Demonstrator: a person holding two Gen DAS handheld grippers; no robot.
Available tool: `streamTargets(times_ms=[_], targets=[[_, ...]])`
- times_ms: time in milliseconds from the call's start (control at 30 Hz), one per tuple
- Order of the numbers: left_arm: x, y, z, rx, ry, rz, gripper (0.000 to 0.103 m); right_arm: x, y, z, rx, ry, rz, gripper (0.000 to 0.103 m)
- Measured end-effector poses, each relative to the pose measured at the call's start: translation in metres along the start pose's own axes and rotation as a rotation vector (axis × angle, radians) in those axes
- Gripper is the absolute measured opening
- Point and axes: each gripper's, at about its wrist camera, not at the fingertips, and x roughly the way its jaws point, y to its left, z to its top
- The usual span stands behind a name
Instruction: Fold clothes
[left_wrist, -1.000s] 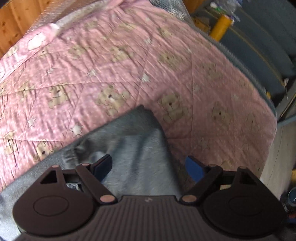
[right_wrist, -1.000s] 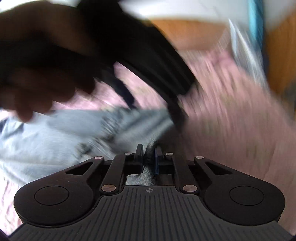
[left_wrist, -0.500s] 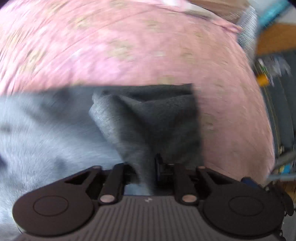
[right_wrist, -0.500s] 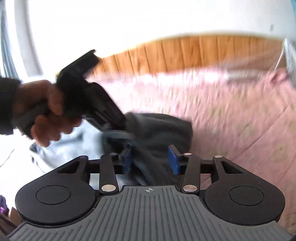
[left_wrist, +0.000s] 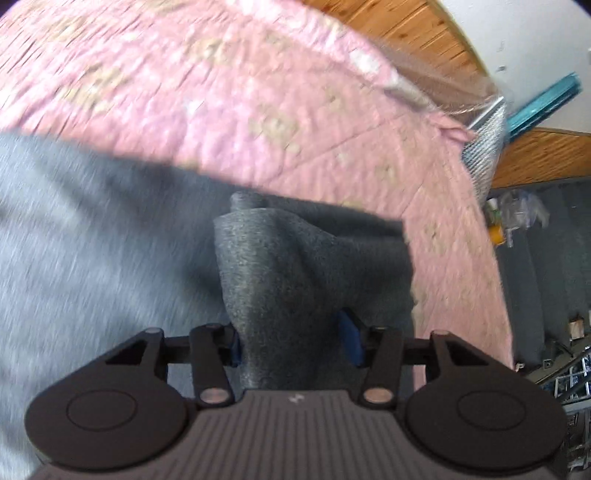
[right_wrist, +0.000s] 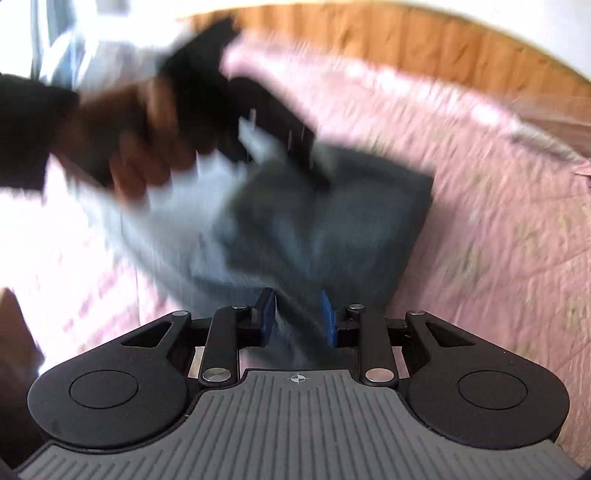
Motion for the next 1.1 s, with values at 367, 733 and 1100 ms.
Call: streamTargets(times_ms=[367, 733, 1100], targets=[[-0.045, 0.003, -0.005, -0.025, -0.070, 0.054, 0.050, -0.024, -0.012, 0.025, 0.006, -0.071, 0.037, 0.029], [-0.216, 0.098, -0.098, -0.314, -0.235, 0.333, 0.063, 0.031, -0.046, 0.048, 0.120, -0.114, -0.052, 0.037], [-0.321, 0.299, -0.131, -0.558, -0.353, 0.424, 0.088, -0.007, 0.143, 0.127, -0.017, -0.191, -0.097, 0.065]])
